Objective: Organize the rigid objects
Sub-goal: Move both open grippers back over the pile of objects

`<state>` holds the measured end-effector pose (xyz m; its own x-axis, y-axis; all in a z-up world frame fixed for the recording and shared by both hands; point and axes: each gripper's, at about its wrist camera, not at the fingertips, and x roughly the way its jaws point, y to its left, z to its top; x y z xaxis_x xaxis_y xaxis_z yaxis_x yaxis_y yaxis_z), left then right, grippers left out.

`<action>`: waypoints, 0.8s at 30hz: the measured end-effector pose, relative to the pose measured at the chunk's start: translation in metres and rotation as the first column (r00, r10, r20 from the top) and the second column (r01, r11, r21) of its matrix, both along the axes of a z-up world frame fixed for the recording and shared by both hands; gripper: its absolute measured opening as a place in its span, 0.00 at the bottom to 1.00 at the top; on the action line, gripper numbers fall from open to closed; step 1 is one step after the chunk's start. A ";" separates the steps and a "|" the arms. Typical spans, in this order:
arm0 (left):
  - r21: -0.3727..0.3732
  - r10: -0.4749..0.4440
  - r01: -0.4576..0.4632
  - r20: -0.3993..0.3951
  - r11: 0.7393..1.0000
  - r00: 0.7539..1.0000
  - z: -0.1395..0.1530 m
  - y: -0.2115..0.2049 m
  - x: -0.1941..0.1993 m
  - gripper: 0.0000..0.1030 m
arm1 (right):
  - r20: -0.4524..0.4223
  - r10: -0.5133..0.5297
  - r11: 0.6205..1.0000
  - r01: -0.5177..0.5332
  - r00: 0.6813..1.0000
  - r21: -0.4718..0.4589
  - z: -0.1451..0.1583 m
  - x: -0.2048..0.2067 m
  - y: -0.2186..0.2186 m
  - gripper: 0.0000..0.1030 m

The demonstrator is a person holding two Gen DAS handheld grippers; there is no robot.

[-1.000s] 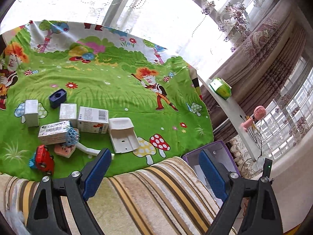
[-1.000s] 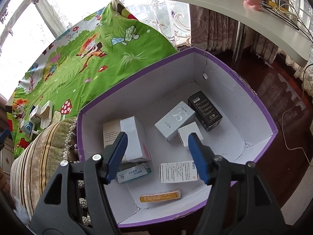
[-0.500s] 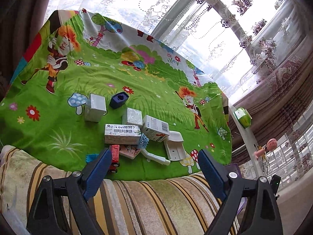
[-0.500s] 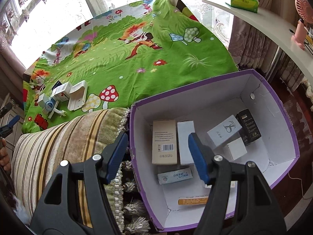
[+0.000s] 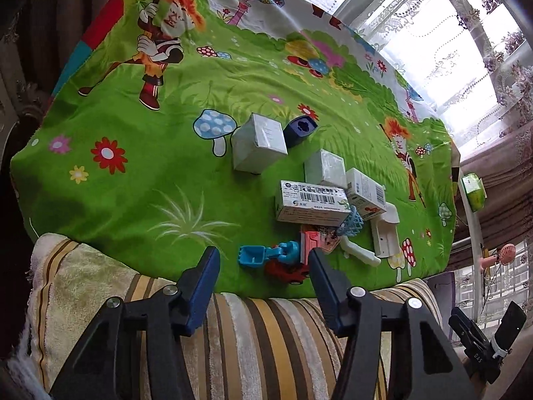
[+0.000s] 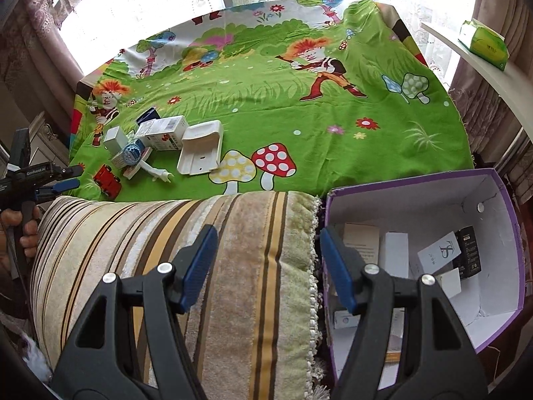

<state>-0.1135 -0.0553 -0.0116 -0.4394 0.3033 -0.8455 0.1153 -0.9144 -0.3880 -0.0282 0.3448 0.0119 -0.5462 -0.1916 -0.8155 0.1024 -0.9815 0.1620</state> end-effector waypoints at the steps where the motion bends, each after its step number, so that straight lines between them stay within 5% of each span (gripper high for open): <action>1: -0.026 -0.008 0.008 0.008 1.000 1.000 -0.001 0.002 -0.003 0.54 | -0.001 0.009 1.000 -0.009 1.000 0.001 0.000 0.000 -0.004 0.66; 14: -0.201 -0.126 0.129 0.027 0.971 0.992 0.002 0.039 -0.021 0.54 | 0.012 0.037 0.999 -0.036 0.999 -0.025 -0.004 -0.002 -0.015 0.66; 24: -0.329 -0.248 0.247 0.041 0.911 0.968 0.002 0.097 -0.015 0.54 | 0.009 0.039 0.998 -0.039 0.999 -0.046 -0.005 -0.001 -0.013 0.66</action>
